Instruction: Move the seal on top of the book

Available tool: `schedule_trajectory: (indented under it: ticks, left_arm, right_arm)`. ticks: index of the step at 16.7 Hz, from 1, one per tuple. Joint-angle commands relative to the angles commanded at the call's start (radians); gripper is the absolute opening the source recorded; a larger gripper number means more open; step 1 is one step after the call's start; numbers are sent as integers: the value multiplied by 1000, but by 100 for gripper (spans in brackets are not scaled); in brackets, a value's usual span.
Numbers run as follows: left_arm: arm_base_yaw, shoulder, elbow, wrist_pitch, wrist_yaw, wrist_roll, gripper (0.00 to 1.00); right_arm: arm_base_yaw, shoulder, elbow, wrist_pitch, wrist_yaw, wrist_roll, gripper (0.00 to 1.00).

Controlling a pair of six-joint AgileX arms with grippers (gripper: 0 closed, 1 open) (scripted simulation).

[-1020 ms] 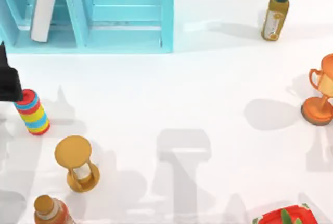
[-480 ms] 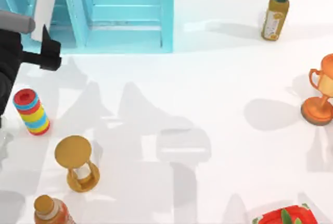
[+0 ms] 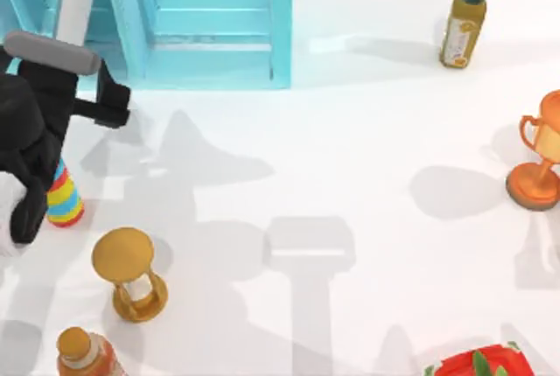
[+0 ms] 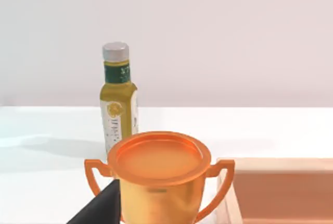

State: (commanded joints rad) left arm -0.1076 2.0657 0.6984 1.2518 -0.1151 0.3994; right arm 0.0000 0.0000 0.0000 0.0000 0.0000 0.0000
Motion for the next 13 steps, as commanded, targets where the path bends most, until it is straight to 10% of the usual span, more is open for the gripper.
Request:
schedule_trajectory:
  ticks: [13]
  left_arm:
    - [13,36,173,-134,14,3,100]
  right_arm:
    - [0,0,0,0,0,0,100]
